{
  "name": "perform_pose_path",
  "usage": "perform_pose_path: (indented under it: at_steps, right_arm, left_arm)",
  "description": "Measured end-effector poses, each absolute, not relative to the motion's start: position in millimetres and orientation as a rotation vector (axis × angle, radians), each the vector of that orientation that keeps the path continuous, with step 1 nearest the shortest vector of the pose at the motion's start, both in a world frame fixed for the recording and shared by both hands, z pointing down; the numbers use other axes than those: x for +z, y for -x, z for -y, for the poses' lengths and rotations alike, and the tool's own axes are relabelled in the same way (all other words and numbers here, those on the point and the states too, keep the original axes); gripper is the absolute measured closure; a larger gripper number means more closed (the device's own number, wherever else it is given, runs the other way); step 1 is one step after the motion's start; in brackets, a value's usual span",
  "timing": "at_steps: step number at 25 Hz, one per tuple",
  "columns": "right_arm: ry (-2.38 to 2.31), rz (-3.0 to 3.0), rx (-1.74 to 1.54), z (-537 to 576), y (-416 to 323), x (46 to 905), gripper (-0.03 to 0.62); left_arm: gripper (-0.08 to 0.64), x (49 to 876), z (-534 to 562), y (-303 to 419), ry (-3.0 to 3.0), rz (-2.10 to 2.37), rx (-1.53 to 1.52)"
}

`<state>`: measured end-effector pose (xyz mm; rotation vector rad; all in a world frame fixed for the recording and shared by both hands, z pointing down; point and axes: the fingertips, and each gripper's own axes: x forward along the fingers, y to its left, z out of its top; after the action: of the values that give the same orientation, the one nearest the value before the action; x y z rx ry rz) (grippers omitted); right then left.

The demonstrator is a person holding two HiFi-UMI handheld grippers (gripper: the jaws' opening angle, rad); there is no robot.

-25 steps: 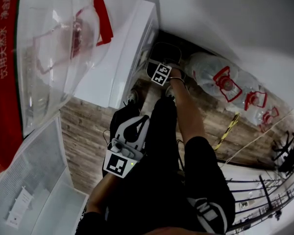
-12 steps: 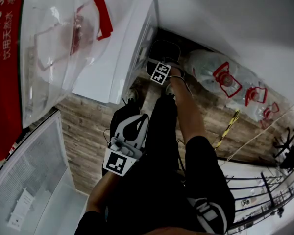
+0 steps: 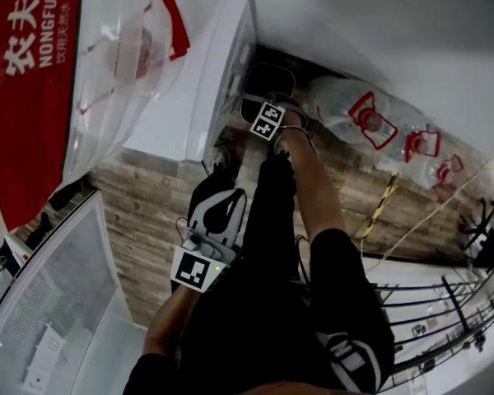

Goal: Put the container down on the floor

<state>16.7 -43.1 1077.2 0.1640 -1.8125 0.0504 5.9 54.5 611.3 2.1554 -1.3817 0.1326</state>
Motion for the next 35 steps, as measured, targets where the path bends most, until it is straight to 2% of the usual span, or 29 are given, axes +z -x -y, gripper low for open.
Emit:
perform_pose_path:
  at_steps: [12, 17, 20, 27, 35]
  right_arm:
    - [-0.495, 1.871, 0.173, 52.5, -34.1, 947.2, 0.441]
    - [-0.678, 1.893, 0.347, 43.1, -39.9, 884.5, 0.525]
    - [-0.78, 1.907, 0.485, 38.5, -43.9, 848.8, 0.538]
    - [-1.035, 1.94, 0.697, 18.3, -42.9, 747.7, 0.551]
    - [-1.211, 2.03, 0.753, -1.8, -31.5, 630.2, 0.552]
  left_arm:
    - [0.528, 532.7, -60.7, -2.5, -2.262, 1.27, 0.129]
    - [0.528, 496.5, -62.9, 7.1, -2.336, 1.245, 0.115]
    - [0.528, 482.0, -59.9, 15.1, -2.398, 1.245, 0.089]
    - [0.528, 438.5, -55.4, 43.9, -2.414, 1.209, -0.003]
    - [0.528, 408.3, -68.2, 83.3, -2.48, 1.165, -0.001]
